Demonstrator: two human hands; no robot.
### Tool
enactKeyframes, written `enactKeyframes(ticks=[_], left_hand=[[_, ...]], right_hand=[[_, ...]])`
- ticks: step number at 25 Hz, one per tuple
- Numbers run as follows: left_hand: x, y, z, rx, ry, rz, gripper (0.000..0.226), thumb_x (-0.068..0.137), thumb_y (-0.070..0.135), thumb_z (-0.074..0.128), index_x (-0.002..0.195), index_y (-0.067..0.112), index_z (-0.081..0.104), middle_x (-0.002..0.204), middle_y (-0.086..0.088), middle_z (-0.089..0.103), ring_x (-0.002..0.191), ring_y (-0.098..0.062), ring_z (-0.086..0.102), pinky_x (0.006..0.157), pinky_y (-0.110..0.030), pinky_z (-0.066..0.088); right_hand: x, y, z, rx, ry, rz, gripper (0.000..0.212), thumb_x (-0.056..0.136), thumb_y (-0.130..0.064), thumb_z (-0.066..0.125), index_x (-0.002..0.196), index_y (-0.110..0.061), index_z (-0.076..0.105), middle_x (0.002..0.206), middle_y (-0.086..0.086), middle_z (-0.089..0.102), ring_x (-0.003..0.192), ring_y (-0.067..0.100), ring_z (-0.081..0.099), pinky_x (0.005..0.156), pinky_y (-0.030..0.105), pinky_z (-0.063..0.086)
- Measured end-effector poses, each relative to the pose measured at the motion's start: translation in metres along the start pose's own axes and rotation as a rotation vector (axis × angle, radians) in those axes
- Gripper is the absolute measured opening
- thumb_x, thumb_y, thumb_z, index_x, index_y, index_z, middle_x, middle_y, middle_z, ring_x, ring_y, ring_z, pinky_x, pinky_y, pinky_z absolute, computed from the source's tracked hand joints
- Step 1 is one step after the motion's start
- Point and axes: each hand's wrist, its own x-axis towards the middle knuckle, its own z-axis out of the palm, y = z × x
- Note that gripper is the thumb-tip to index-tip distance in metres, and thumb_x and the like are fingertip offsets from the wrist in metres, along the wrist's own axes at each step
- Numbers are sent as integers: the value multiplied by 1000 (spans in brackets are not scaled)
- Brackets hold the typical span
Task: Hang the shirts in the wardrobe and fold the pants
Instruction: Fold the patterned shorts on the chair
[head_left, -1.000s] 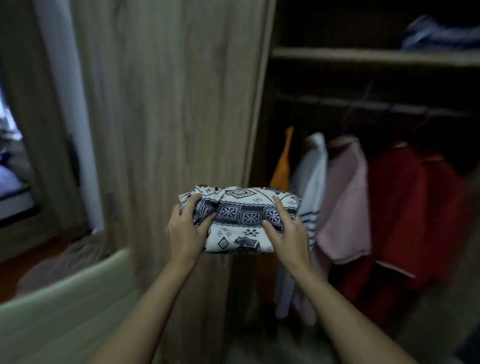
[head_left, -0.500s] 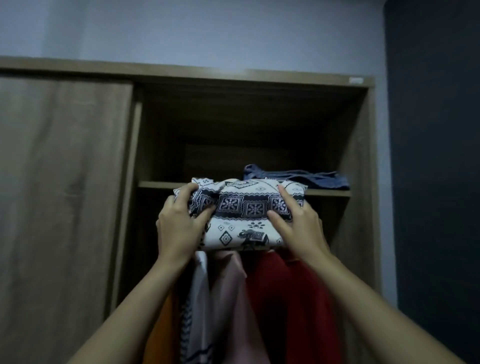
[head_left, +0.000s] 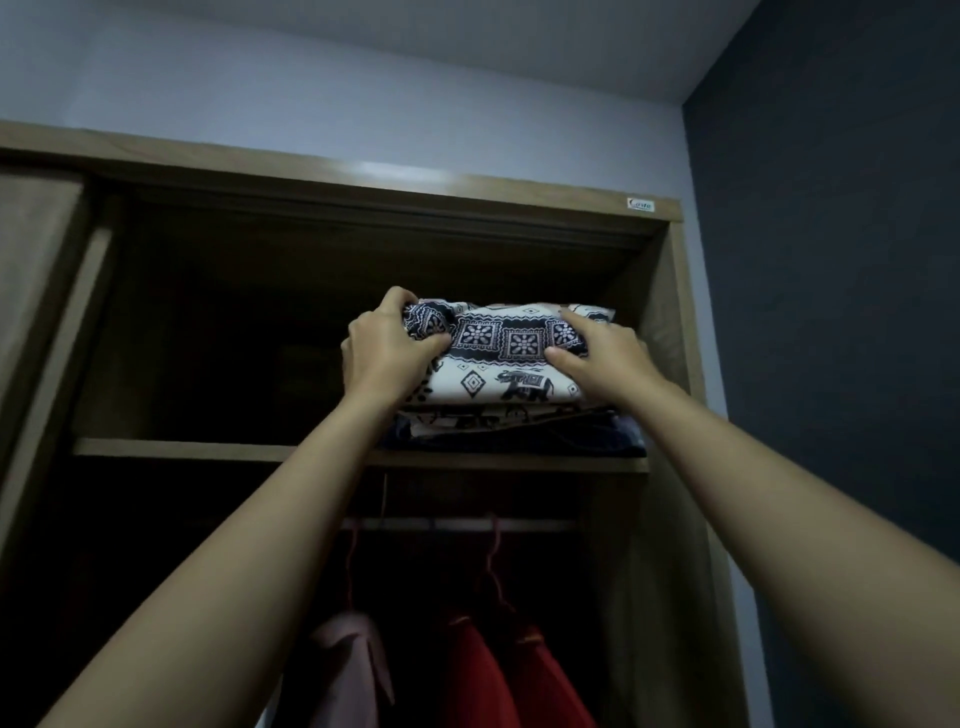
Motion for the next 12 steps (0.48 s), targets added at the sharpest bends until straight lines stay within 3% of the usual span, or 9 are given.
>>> enactKeyframes(ticks=[3, 5, 7, 8, 10, 12], left_hand=[[30, -14, 29, 73, -158, -112, 63, 77, 53, 67, 128, 21, 50, 125, -9, 60, 119, -30, 52, 93, -38, 42], [34, -24, 44, 212, -382, -269, 79, 81, 71, 45, 138, 16, 43, 144, -17, 40, 132, -36, 37, 102, -46, 35], [30, -26, 46, 336, -410, -304, 87, 83, 78, 20, 136, 14, 48, 153, -18, 22, 139, -38, 21, 107, -56, 22], [27, -26, 41, 335, -354, -205, 83, 85, 75, 17, 133, 17, 52, 152, -15, 23, 138, -35, 21, 106, -57, 21], [22, -34, 29, 245, -363, 172, 70, 83, 75, 25, 129, 31, 54, 145, -6, 39, 132, -25, 36, 105, -53, 31], [20, -44, 15, 211, -608, 438, 63, 78, 75, 39, 130, 41, 50, 140, 5, 47, 128, -17, 44, 105, -45, 36]], right_hand=[[22, 1, 16, -69, -70, 42, 62, 89, -50, 51, 142, -22, 36, 141, 17, 45, 128, 36, 42, 102, 38, 37], [24, 6, 30, -153, -265, 176, 65, 88, -56, 47, 140, -20, 36, 145, 18, 37, 130, 38, 38, 102, 40, 36], [20, 6, 36, -353, -340, 317, 73, 84, -69, 39, 139, -21, 39, 148, 18, 26, 133, 39, 29, 104, 45, 32], [18, 5, 36, -461, -271, 286, 74, 83, -71, 36, 137, -21, 43, 146, 18, 27, 131, 39, 29, 103, 45, 31], [12, 5, 34, -485, -84, -5, 64, 85, -67, 37, 132, -24, 48, 140, 14, 38, 126, 35, 37, 100, 42, 34], [9, 11, 27, -192, -241, -280, 53, 88, -54, 47, 135, -30, 44, 136, 7, 45, 125, 27, 43, 101, 38, 36]])
